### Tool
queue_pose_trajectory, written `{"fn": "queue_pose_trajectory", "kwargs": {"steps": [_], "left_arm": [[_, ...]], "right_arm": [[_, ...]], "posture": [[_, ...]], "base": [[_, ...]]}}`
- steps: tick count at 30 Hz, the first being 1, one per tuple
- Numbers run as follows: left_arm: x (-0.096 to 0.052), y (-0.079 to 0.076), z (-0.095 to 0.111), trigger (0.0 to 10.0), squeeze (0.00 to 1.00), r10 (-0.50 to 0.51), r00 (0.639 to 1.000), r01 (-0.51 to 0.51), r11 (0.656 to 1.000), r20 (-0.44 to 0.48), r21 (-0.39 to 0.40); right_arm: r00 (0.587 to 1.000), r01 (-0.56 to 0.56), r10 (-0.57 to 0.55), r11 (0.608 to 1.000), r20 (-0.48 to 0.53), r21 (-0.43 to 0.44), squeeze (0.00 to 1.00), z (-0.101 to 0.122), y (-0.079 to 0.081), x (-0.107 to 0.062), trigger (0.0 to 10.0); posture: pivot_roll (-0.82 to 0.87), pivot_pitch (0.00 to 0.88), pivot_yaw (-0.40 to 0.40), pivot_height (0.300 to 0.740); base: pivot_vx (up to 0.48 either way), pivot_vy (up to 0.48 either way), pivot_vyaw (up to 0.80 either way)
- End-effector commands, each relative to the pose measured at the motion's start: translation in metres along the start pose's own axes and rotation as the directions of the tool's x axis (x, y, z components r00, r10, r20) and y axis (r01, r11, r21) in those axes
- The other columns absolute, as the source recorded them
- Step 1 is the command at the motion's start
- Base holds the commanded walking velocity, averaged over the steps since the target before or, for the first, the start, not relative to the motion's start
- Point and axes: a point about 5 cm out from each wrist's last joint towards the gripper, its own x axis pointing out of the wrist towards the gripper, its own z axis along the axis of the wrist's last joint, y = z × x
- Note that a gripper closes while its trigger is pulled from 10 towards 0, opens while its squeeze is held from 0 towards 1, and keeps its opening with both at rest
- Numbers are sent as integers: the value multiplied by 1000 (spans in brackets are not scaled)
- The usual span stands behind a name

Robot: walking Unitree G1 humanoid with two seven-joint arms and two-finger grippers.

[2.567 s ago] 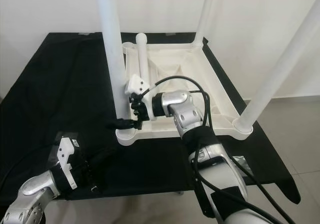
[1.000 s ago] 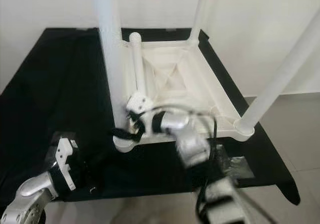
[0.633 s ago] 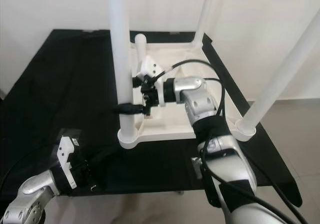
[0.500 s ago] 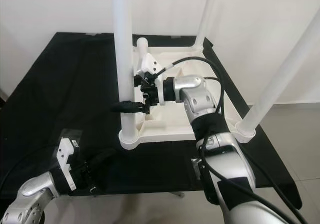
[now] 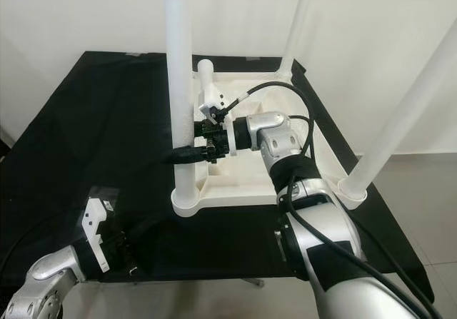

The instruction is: Building children table

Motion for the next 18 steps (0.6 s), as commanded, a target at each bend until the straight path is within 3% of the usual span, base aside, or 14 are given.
{"fn": "queue_pose_trajectory", "kwargs": {"steps": [1,6,7,8,9,10,12,15,16,18], "left_arm": [[-1,-1,-2,10000,0,0,1000,0,1000,0,-5],[-1,-1,-2,10000,0,2,1000,-2,1000,2,-4],[-2,-2,-2,10000,0,6,1000,-6,1000,4,-3],[-2,-2,-2,10000,0,6,1000,-6,1000,4,-3],[-3,-2,-2,10000,0,10,1000,-10,1000,7,-3],[-3,-2,-2,10000,0,10,1000,-10,1000,7,-3],[-4,0,-1,10000,0,7,1000,-7,1000,5,-3],[-4,0,-1,10000,0,3,1000,-3,1000,3,-5],[-5,1,-1,10000,0,-2,1000,2,1000,-2,-6],[-4,1,-2,10000,0,-4,1000,4,1000,-5,-7]], "right_arm": [[996,84,-84,996,-6,-24,0,-2,-4,-3,0],[975,202,-205,978,-89,-45,0,-15,-6,2,0],[937,310,-311,950,-160,-27,0,-31,-3,11,0],[937,310,-311,950,-160,-27,0,-31,-3,11,0],[910,360,-357,932,-212,-27,0,-52,12,26,0],[910,360,-357,932,-212,-27,0,-52,12,26,0],[896,413,-390,907,-212,79,0,-74,46,51,0],[900,414,-387,903,-201,115,0,-77,52,55,0],[889,438,-410,891,-202,119,0,-77,49,55,10000],[881,455,-427,884,-205,110,0,-77,46,54,10000]], "posture": [[73,10,-59,740],[72,16,-61,740],[73,23,-64,740],[73,23,-64,740],[77,31,-60,740],[77,31,-60,740],[51,27,-40,740],[49,24,-36,740],[48,21,-33,740],[50,17,-36,740]], "base": [[0,0,0],[0,0,0],[0,0,0],[0,0,0],[0,0,0],[0,0,0],[0,0,0],[0,0,0],[0,0,0],[0,0,0]]}}
